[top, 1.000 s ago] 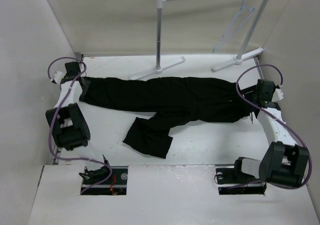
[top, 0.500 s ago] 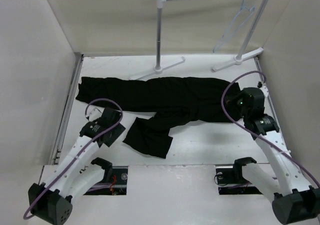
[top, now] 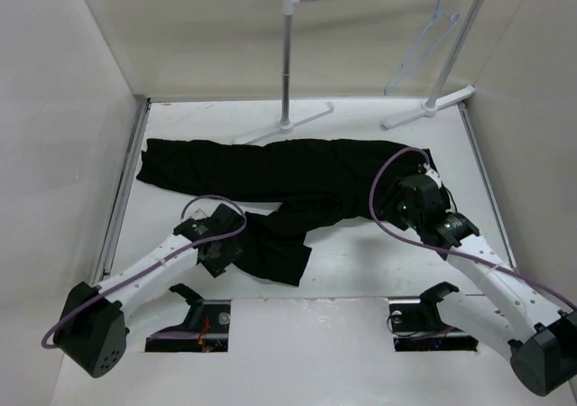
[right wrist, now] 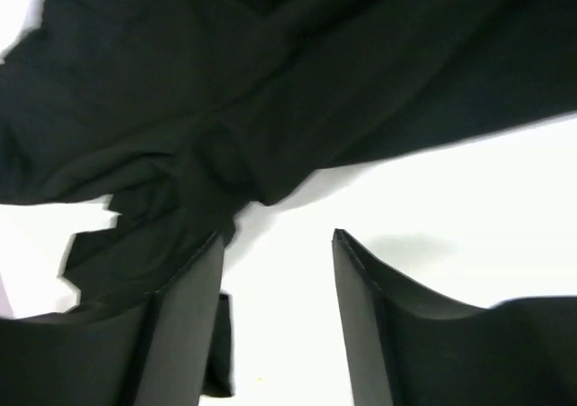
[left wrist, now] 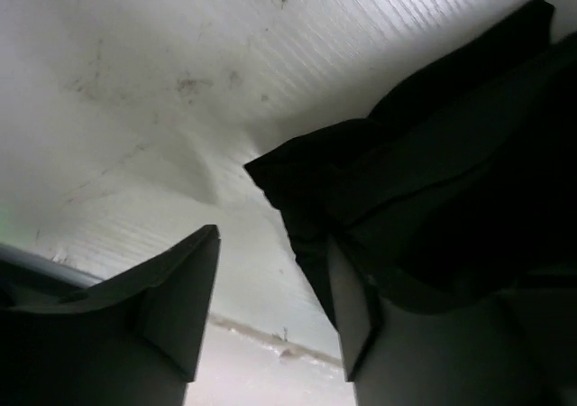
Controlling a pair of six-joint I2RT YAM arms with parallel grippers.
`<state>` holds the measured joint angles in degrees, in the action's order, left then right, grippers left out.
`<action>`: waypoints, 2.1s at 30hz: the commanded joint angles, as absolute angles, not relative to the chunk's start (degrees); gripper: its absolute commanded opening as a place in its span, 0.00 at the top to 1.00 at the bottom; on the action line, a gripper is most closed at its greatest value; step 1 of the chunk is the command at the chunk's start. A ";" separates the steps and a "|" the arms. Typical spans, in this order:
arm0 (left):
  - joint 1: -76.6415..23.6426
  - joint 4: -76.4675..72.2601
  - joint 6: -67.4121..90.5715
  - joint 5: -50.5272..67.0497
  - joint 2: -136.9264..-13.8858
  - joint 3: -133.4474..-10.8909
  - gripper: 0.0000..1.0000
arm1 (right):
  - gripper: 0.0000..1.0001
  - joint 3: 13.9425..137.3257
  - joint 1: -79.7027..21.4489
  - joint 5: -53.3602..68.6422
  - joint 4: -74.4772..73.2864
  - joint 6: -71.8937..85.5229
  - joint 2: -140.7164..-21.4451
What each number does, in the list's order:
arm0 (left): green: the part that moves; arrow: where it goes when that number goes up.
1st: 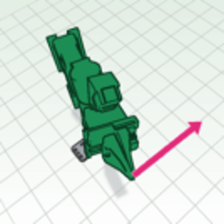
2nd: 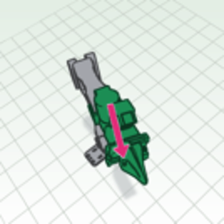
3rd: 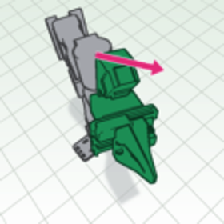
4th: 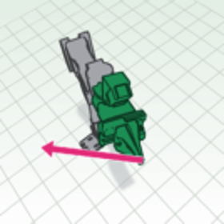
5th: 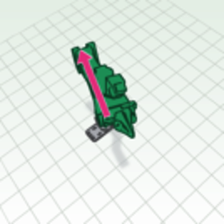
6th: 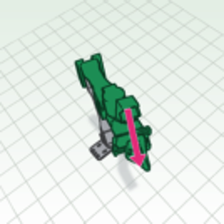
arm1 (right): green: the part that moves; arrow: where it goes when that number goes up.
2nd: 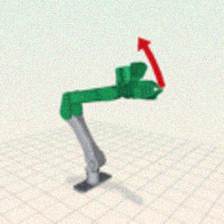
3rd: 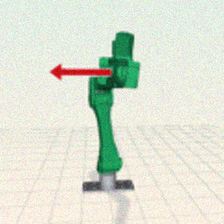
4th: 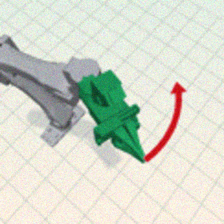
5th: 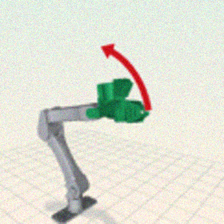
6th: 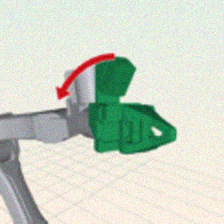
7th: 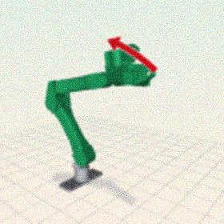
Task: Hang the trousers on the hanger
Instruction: Flatten out the trousers at the center of the board.
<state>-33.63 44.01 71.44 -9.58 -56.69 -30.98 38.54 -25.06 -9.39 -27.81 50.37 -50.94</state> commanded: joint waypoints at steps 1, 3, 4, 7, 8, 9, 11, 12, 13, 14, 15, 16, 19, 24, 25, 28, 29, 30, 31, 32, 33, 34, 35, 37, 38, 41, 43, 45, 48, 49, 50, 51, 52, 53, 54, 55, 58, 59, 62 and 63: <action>-32.31 35.97 73.13 -11.94 -58.01 -30.32 0.59 | 0.39 36.22 -22.47 -9.41 -24.70 50.62 -52.20; -31.34 34.37 72.95 -13.53 -57.14 -31.19 0.74 | 0.33 34.29 -19.92 -9.93 -23.13 51.15 -54.22; -30.64 34.54 72.60 -14.41 -56.26 -32.16 0.82 | 0.32 33.23 -18.43 -9.58 -21.55 51.67 -55.53; -28.88 40.14 69.27 -18.44 -52.48 -37.16 0.94 | 0.34 31.64 -13.59 -9.32 -16.89 52.29 -58.96; -27.91 43.04 67.34 -20.11 -51.34 -39.44 0.95 | 0.35 31.55 -12.10 -9.32 -15.13 52.38 -60.45; -26.69 46.02 65.06 -21.69 -50.37 -42.07 0.97 | 0.36 31.90 -10.95 -9.23 -13.73 52.30 -62.12; -23.88 50.95 59.27 -24.25 -49.40 -48.57 0.98 | 0.39 33.13 -9.28 -9.57 -11.61 52.29 -65.20; -22.03 53.33 55.85 -25.21 -49.48 -52.52 0.98 | 0.41 33.66 -8.66 -9.84 -10.47 52.38 -66.78; -20.62 55.00 53.37 -25.83 -49.92 -55.52 0.99 | 0.42 34.27 -8.13 -9.93 -9.33 52.56 -68.36; -18.78 57.11 50.04 -26.36 -50.79 -59.90 0.99 | 0.44 34.63 -7.69 -10.02 -8.45 52.73 -69.68; -16.85 59.04 46.62 -27.24 -51.93 -64.81 0.99 | 0.47 35.15 -7.17 -9.93 -7.57 53.17 -71.35; -15.00 60.54 43.45 -28.38 -53.25 -69.47 0.99 | 0.53 35.59 -6.64 -9.32 -6.86 53.78 -72.67; -12.09 65.46 34.13 -31.71 -59.22 -84.16 0.97 | 0.69 35.60 -6.81 -8.79 -6.15 55.80 -73.22; -16.73 70.40 31.46 -44.19 -61.09 -82.65 0.95 | 0.77 32.79 -7.16 -10.90 -7.55 56.86 -68.56; -16.83 69.79 31.90 -45.60 -60.47 -79.31 0.94 | 0.78 32.17 -7.16 -11.07 -7.82 56.95 -68.12; -14.20 64.00 32.61 -43.96 -60.29 -71.65 0.93 | 0.76 31.55 -6.55 -10.90 -8.35 56.43 -67.50; -12.63 61.03 32.87 -42.73 -60.82 -69.54 0.93 | 0.72 31.64 -6.37 -11.33 -8.87 55.99 -67.15; -11.57 58.21 33.31 -40.89 -61.34 -67.78 0.93 | 0.65 31.99 -5.85 -11.77 -9.40 55.29 -66.71; -10.69 56.18 34.01 -38.43 -62.04 -66.46 0.93 | 0.58 32.25 -5.41 -11.86 -10.10 54.67 -66.01; -10.16 55.21 34.62 -36.06 -62.57 -65.84 0.95 | 0.51 32.52 -5.06 -12.04 -10.80 54.15 -64.79; -10.32 54.67 35.24 -34.90 -62.75 -65.31 0.96 | 0.45 32.69 -4.79 -12.30 -11.68 53.53 -63.38; -10.50 54.41 35.68 -34.54 -61.97 -64.61 0.97 | 0.40 32.87 -4.35 -12.48 -12.65 52.74 -61.89; -10.50 54.58 36.29 -34.54 -60.57 -63.64 0.97 | 0.37 32.87 -4.00 -12.92 -13.61 52.21 -60.40; -9.80 55.63 37.09 -34.37 -56.53 -61.62 0.98 | 0.33 32.87 -2.77 -13.18 -15.98 51.68 -57.32; -9.19 57.29 37.52 -34.63 -53.38 -60.65 0.99 | 0.32 33.05 -2.24 -12.92 -16.78 51.33 -56.17; -5.68 62.12 37.62 -35.77 -46.78 -59.42 1.00 | 0.33 34.88 -1.19 -12.57 -20.38 49.66 -52.57; -3.83 66.07 38.14 -34.81 -43.08 -58.10 0.99 | 0.33 36.29 -1.45 -13.01 -22.23 48.87 -51.86; -2.42 70.47 40.59 -31.66 -40.53 -56.96 0.99 | 0.33 36.56 -0.66 -13.10 -23.72 48.87 -51.94; 0.65 70.67 41.40 -26.47 -38.94 -56.07 0.99 | 0.32 34.11 4.25 -11.34 -23.82 50.97 -53.69; 1.44 69.36 40.96 -25.41 -39.20 -56.42 0.99 | 0.32 33.14 5.92 -10.21 -23.21 51.59 -54.66; 1.80 67.78 40.44 -24.18 -39.98 -57.21 0.99 | 0.33 32.87 6.98 -9.15 -21.90 51.59 -56.06; 1.46 66.37 40.52 -23.30 -41.21 -58.52 0.98 | 0.34 33.05 7.42 -7.92 -21.28 51.42 -57.73; 1.02 65.14 40.52 -23.03 -42.79 -60.01 0.98 | 0.35 33.57 7.60 -7.04 -21.18 51.33 -59.14; 0.49 63.91 40.52 -23.03 -44.28 -61.42 0.98 | 0.35 33.84 7.60 -6.86 -20.92 51.33 -60.37; -0.04 62.68 40.60 -23.03 -45.60 -62.74 0.98 | 0.34 33.92 7.60 -6.94 -20.48 51.24 -61.34; -0.48 61.36 40.69 -23.03 -46.57 -63.71 0.98 | 0.36 34.27 7.69 -7.03 -19.61 50.98 -63.26; -0.66 57.32 40.78 -23.12 -49.21 -65.82 0.98 | 0.45 35.15 8.04 -6.33 -16.28 49.40 -69.85; -0.92 56.09 40.69 -23.12 -50.26 -66.61 0.98 | 0.51 36.03 8.04 -4.50 -15.13 48.87 -72.05; -0.84 52.57 40.78 -23.12 -53.16 -68.46 0.98 | 0.89 38.40 8.13 -2.55 -14.32 49.30 -74.70; -0.40 51.08 40.87 -22.77 -54.13 -69.16 0.98 | 0.95 39.37 8.13 -2.81 -14.76 49.39 -74.18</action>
